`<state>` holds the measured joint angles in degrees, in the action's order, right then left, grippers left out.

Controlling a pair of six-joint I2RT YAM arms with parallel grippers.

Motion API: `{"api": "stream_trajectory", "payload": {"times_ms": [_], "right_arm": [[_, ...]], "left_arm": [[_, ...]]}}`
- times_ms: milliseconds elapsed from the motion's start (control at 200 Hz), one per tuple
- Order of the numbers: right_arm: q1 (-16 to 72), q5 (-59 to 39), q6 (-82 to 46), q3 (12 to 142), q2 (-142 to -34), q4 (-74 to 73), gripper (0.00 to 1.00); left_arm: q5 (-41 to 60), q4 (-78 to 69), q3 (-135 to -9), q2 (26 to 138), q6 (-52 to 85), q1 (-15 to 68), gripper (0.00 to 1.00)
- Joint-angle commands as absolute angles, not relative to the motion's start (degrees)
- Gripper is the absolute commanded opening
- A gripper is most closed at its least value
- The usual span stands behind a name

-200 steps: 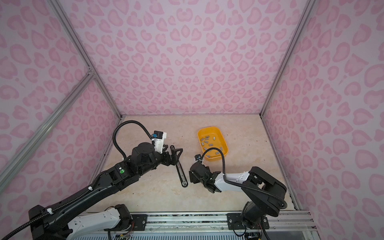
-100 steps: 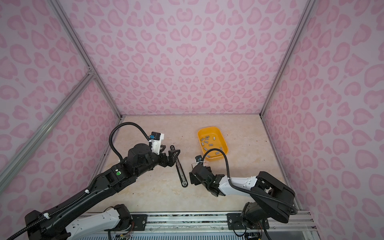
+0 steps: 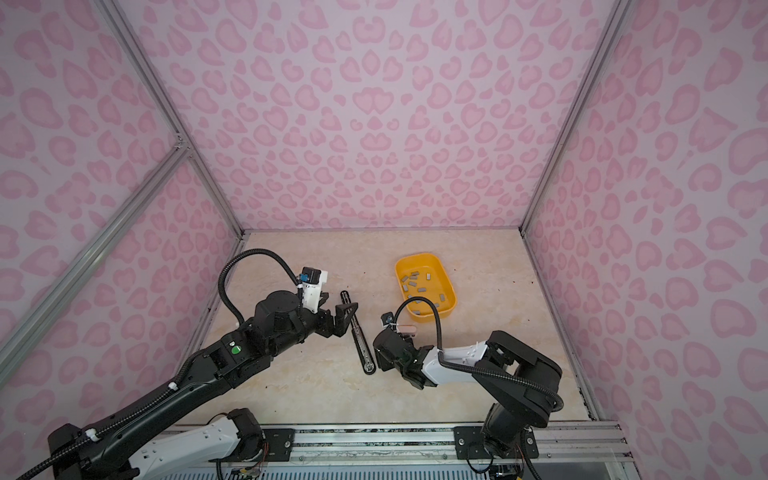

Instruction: Load the staples into the stapler

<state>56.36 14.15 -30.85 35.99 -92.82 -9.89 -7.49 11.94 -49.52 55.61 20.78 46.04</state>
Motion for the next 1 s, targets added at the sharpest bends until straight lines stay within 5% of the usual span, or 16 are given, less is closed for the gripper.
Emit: {"api": "stream_trajectory", "payload": {"times_ms": [0,215,405,685,995], "right_arm": [[56.4,16.1,-29.9,35.5,-93.3,-10.9,0.62],[56.4,17.4,-27.1,34.8,-95.2,-12.5,0.56],[56.5,16.7,-25.1,34.0,-95.6,-13.8,0.37],[57.2,14.5,-20.4,30.8,-94.0,-18.3,0.21],[57.6,7.2,-15.5,23.0,-87.7,-29.5,0.16]], "left_arm": [[-8.1,10.6,-49.2,55.0,20.0,45.9,0.97],[-8.5,10.9,-49.1,54.5,19.7,45.9,0.98],[-8.9,10.9,-48.7,53.7,18.9,45.8,0.98],[-8.2,7.1,-46.2,52.8,11.3,43.3,0.97],[-1.8,10.0,-47.5,56.4,9.3,37.1,0.97]]}}
